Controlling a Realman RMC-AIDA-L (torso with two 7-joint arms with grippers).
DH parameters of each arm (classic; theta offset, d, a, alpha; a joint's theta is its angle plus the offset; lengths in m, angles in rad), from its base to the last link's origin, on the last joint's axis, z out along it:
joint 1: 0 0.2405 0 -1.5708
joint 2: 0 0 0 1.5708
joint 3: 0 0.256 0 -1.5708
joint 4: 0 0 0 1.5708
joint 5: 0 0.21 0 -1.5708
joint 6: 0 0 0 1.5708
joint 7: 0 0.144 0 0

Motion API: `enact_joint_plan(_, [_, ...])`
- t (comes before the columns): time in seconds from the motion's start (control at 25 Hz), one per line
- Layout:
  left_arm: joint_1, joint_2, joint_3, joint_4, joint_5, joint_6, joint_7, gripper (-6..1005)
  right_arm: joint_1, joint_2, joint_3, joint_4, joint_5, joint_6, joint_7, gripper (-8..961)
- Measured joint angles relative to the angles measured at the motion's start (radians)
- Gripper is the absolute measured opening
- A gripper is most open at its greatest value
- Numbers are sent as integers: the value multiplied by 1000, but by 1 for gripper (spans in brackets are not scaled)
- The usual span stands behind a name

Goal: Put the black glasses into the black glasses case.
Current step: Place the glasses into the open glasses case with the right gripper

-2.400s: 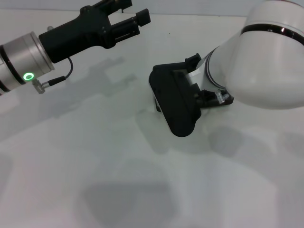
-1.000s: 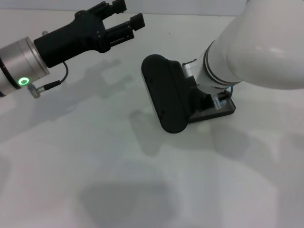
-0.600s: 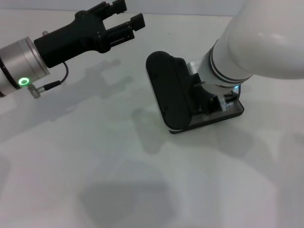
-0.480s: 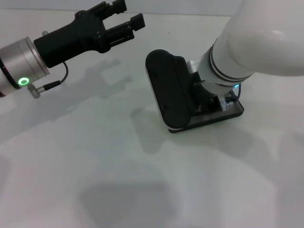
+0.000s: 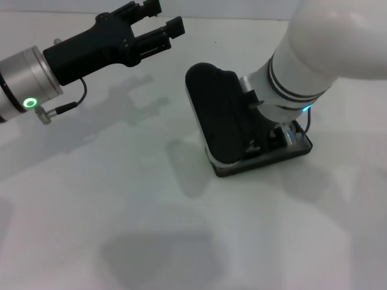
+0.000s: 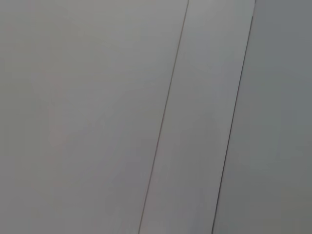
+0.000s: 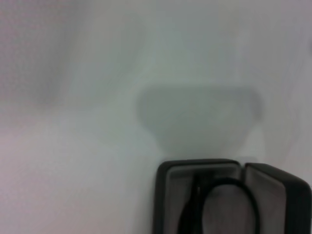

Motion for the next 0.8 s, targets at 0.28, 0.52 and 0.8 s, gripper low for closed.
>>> enact_joint_plan(0.28, [2,0,0,-1,0,0,0,799,-5,0,57,-15,24,-23,-31,373])
enact_joint_plan(0.52, [1,0,0,-1,0,0,0,799,0,0,59,-6,41,-31,-34,327])
enact_joint_plan(0.8, [1,0,0,-1,0,0,2,799,2,0,95,-5,63,-60,-49,201])
